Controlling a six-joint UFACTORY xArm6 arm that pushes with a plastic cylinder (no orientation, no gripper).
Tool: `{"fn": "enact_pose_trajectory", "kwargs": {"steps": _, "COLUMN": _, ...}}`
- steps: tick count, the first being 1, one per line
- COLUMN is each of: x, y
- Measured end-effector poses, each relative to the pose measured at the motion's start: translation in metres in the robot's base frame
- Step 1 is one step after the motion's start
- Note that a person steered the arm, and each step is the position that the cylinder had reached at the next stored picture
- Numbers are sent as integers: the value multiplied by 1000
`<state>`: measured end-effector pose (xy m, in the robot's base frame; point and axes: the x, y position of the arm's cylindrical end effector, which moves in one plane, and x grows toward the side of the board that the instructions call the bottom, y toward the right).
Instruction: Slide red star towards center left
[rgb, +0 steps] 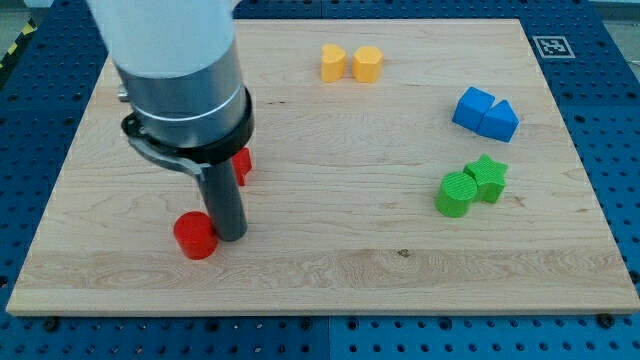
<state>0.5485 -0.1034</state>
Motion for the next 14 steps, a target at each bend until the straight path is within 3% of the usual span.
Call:
{"fn": "enact_pose_trajectory", "kwargs": {"steps": 4, "x": 7, "y": -73}}
{"fn": "enact_pose_trajectory", "kwargs": {"steps": 5, "x": 8, "y": -62}}
{"fn": "enact_pose_trajectory", "kwargs": {"steps": 7, "x": 4, "y": 43}}
{"fn": "enact_pose_trajectory", "kwargs": {"steps": 9, "x": -61, "y": 71}}
{"fn": "enact_pose_trajectory", "kwargs": {"steps": 12, "x": -90, "y": -26}}
{"fn": "enact_pose_trajectory", "kwargs": {"steps": 14, "x": -97, "y": -44}}
